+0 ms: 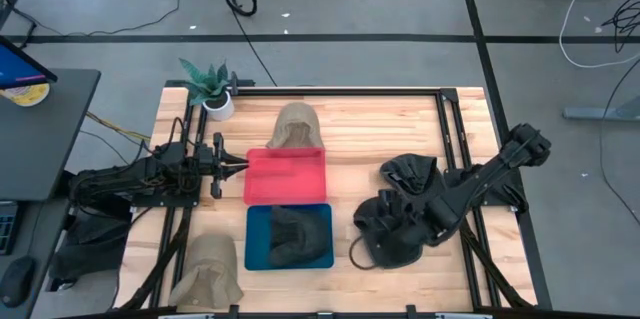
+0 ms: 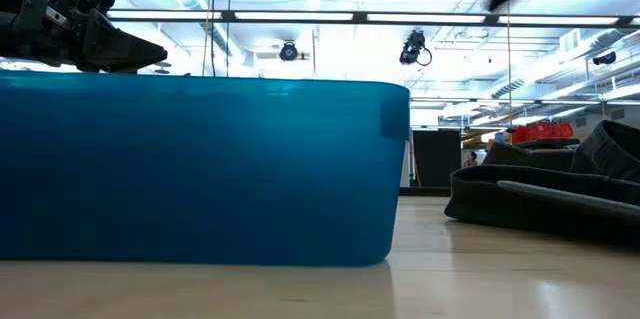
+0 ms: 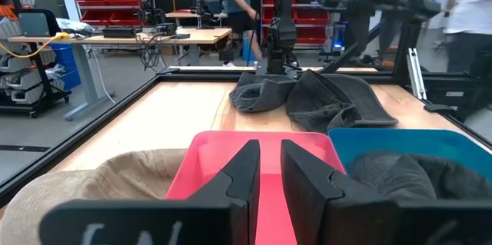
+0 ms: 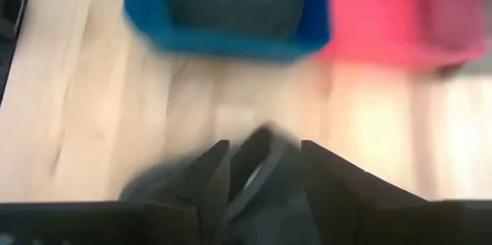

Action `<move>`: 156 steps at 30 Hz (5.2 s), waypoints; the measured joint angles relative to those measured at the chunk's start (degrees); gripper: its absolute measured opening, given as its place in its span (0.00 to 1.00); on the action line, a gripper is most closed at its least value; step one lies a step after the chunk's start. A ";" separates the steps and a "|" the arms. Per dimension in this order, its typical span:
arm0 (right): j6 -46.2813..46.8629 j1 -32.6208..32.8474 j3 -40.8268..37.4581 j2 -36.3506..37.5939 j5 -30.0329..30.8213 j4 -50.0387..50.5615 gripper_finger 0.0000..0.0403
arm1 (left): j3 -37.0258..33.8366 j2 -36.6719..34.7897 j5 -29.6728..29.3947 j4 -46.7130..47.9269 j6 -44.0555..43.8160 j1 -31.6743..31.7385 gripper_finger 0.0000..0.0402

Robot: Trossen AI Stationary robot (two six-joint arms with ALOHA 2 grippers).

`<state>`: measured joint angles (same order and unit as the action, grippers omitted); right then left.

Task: Pick & Place hat
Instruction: Put the bottom black cap into the blue bin

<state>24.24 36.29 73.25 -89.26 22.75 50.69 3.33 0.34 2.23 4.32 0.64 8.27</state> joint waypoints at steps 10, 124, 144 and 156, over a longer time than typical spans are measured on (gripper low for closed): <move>16.30 4.35 -10.86 -0.12 -1.40 -5.07 0.41 | 0.00 0.00 -0.01 0.00 0.00 0.00 0.14; -54.89 -0.37 4.05 -10.27 49.13 -69.83 0.01 | 0.00 0.00 0.01 0.04 0.00 0.01 0.14; -60.16 -6.94 4.03 -24.21 34.03 -109.05 0.01 | 0.00 0.02 0.01 0.07 0.00 0.01 0.14; -57.79 -10.03 10.24 -29.68 24.46 -113.10 0.01 | 0.00 0.02 0.01 0.07 0.00 0.02 0.14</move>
<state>-33.55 26.26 83.48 -118.94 47.20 -62.41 3.33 0.36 2.24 4.39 0.64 8.29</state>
